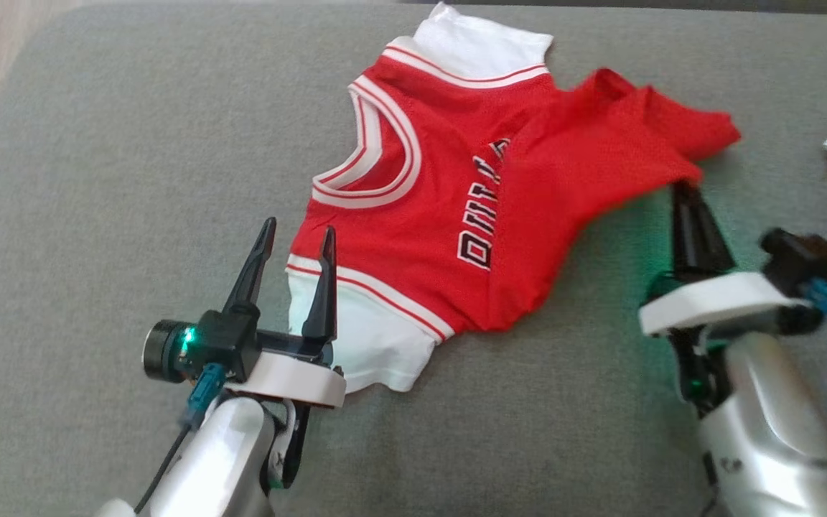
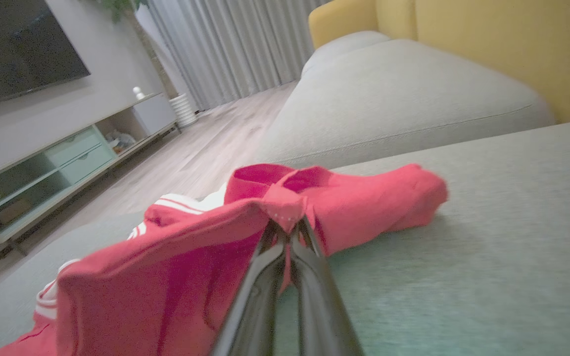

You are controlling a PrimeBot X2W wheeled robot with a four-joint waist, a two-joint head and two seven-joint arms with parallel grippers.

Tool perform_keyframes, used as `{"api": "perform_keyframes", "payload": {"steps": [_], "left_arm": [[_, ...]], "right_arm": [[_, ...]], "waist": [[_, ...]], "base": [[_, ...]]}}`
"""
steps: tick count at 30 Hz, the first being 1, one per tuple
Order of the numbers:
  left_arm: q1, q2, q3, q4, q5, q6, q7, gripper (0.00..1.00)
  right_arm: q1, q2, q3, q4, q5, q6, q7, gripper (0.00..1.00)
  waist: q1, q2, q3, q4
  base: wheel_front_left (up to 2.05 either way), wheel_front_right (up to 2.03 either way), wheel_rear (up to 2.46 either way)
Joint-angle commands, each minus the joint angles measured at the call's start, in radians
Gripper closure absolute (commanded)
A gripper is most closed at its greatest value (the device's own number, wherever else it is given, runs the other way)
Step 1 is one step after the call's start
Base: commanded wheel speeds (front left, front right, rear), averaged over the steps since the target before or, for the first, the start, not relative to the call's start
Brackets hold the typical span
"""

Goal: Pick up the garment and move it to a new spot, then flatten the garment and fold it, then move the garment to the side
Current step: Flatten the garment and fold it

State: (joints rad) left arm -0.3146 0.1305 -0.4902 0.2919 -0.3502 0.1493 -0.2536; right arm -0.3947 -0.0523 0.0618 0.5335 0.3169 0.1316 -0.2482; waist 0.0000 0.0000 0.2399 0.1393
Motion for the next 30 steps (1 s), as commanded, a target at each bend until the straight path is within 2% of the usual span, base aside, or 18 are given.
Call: {"api": "perform_keyframes", "payload": {"steps": [1,11,19,23,24,25,30], "left_arm": [[-0.025,0.009,0.04,-0.029,0.006,0.001,-0.008,0.0],[-0.004,0.015,0.067,-0.038,0.003,0.0,-0.008,0.0],[-0.009,0.012,0.078,-0.031,0.008,-0.004,-0.008,0.0],[-0.016,0.01,0.082,-0.024,0.011,-0.01,-0.008,0.0],[-0.017,0.01,0.084,-0.022,0.011,-0.011,-0.008,0.0],[-0.018,0.01,0.085,-0.019,0.012,-0.012,-0.008,0.0],[-0.022,0.014,0.091,-0.007,0.014,-0.018,-0.008,0.0]], "right_arm": [[0.043,0.002,-0.023,-0.061,-0.02,-0.001,-0.013,1.0],[0.193,0.002,-0.219,-0.226,-0.124,-0.001,0.013,1.0],[0.261,0.002,-0.33,-0.315,-0.174,-0.001,0.078,1.0],[0.291,0.002,-0.36,-0.319,-0.205,-0.001,0.126,1.0],[0.294,0.002,-0.365,-0.317,-0.211,-0.001,0.134,0.8],[0.292,0.002,-0.371,-0.317,-0.209,-0.001,0.133,0.0],[0.256,0.002,-0.367,-0.351,-0.196,-0.001,0.062,0.0]], "waist": [[0.0,0.0,-0.018,-0.024],[0.0,0.0,-0.055,-0.129],[0.0,0.0,-0.065,-0.182],[0.0,0.0,-0.068,-0.198],[0.0,0.0,-0.069,-0.202],[0.0,0.0,-0.07,-0.206],[0.0,0.0,-0.077,-0.225]], "base": [[0.0,0.0,0.0],[0.0,0.0,0.0],[0.0,0.0,0.0],[0.0,0.0,0.0],[0.0,0.0,0.0],[0.0,0.0,0.0],[0.0,0.0,0.0]]}}
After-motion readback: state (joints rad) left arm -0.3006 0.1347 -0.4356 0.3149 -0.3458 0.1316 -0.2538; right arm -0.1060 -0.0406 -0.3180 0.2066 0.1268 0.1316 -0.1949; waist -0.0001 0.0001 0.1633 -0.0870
